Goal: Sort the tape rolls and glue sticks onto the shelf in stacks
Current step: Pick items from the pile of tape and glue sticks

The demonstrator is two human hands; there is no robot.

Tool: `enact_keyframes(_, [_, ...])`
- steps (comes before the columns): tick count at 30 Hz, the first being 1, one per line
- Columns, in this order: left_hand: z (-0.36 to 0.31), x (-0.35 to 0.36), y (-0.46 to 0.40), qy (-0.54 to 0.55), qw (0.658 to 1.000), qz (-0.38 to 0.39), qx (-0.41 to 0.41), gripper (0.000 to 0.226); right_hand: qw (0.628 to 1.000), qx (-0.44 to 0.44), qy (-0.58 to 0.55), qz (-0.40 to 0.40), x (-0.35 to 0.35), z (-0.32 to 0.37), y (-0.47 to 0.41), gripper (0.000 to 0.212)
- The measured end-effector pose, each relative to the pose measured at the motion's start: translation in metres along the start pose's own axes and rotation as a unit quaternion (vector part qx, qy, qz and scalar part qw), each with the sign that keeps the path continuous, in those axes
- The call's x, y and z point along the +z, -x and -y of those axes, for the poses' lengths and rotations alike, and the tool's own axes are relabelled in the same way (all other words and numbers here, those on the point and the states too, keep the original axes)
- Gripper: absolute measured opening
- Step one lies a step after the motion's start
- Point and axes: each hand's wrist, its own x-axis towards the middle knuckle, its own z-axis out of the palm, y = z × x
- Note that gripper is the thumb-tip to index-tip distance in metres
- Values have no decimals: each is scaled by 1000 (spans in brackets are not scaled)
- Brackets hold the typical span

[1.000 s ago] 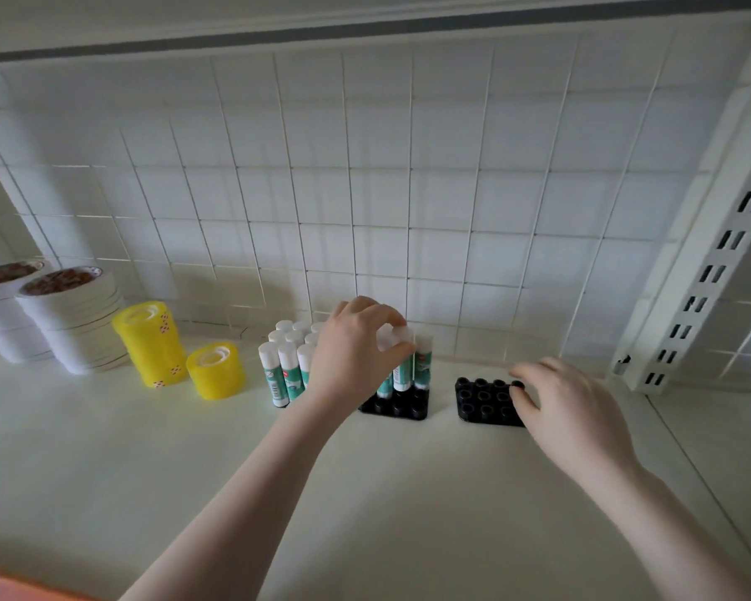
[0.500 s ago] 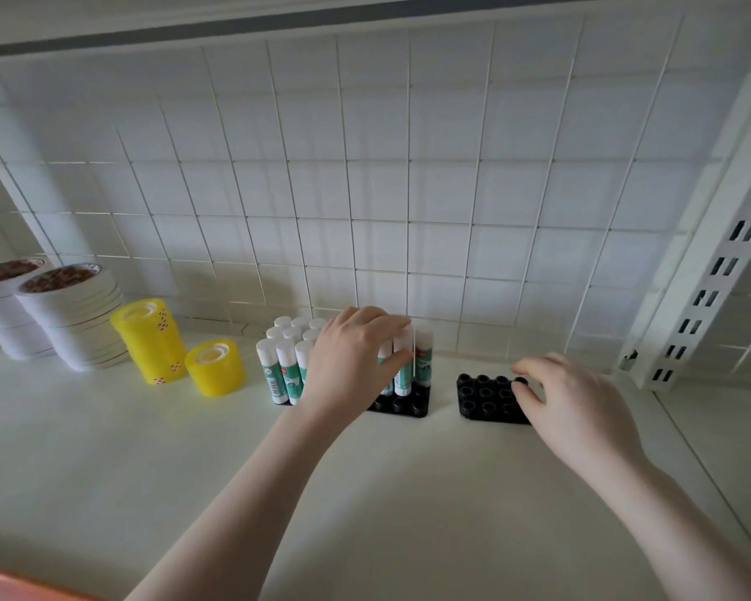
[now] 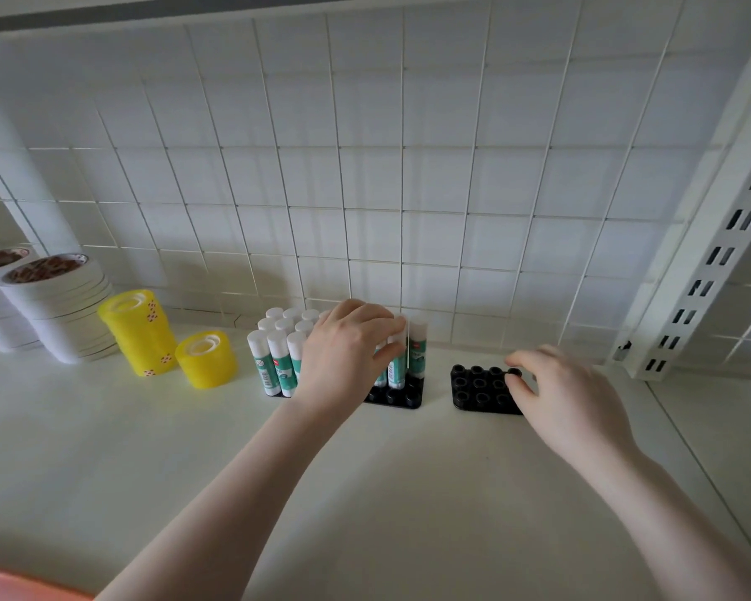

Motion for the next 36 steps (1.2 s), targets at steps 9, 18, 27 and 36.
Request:
enact_keyframes(9, [-10,-13,0,-39,998,42,5,17,999,13,45,-3,-19,-9,0,24])
enact_keyframes(18, [-69,-34,9,-17,996,4,-90,32,998,38,49,-12,-57,-58,27,26])
enact_keyframes(27, [-145,-34,44,30,994,29,-106,32,992,88,44,-81,-82,-122,117,21])
enact_keyframes(36, [-240,-9,68,94,985,77,-119,32,979,86,69,-172,-114,-196,194,18])
